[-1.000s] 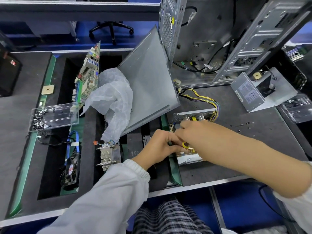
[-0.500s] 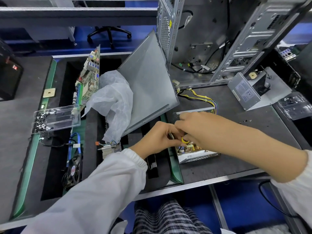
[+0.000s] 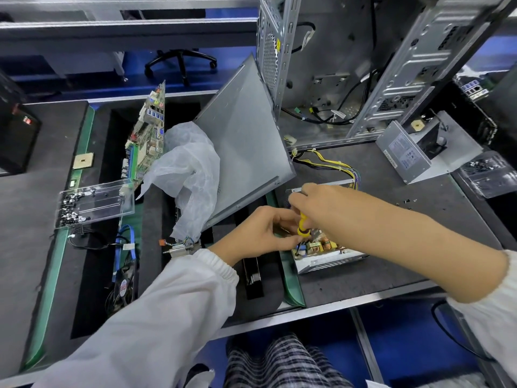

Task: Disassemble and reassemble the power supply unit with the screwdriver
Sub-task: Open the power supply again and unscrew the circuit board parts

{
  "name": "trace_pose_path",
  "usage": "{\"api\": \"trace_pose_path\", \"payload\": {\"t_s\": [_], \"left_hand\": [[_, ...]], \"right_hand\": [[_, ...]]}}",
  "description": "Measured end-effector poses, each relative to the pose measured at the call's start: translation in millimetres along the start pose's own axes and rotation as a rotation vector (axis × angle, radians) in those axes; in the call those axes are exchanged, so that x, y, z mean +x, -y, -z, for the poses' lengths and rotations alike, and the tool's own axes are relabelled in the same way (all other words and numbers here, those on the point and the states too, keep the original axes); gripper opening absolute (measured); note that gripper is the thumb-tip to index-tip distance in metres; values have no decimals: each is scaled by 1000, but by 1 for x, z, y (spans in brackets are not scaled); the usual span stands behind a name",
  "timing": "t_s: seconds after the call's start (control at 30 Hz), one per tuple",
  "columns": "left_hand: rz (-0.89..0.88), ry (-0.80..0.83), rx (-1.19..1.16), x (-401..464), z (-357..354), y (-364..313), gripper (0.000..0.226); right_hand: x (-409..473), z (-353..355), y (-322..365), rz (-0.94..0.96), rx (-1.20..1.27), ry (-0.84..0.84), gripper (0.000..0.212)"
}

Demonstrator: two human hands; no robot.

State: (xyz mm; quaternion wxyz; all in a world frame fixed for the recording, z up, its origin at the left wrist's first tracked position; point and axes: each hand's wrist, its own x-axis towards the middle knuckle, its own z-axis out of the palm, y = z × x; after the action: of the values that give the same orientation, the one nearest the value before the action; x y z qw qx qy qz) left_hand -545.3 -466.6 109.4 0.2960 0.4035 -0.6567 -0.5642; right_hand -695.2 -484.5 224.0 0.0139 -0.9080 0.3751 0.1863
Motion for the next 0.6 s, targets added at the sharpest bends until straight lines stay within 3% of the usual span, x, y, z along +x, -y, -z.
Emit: {"api": "trace_pose_path", "payload": {"t_s": [0.07,0.13,0.3,0.43,0.5,0.57,0.6], "left_hand": [[-10,14,-22,0,-2,-4,27],[-31,-56,-33,2,-5,-5,36],[-51,-122,-144,0,-9,-1,23],[-12,-88,-136,-4,-6,1,14],[-3,-45,-163,-5,-2,2,14],[-37,-4,-167,-4,-1,-3,39],[-54,15,-180,-4,-3,-7,41]], "right_hand": [[4,2,5,-3,-109,-46,19],[6,4,8,-24,-174,-50,30],[5,9,12,-87,-277,-80,44],[-2,9,6,9,-110,-34,26],[-3,10,5,93,-31,0,28],[1,14,8,47,-69,0,16],[4,15,12,8,-119,-30,17]]}}
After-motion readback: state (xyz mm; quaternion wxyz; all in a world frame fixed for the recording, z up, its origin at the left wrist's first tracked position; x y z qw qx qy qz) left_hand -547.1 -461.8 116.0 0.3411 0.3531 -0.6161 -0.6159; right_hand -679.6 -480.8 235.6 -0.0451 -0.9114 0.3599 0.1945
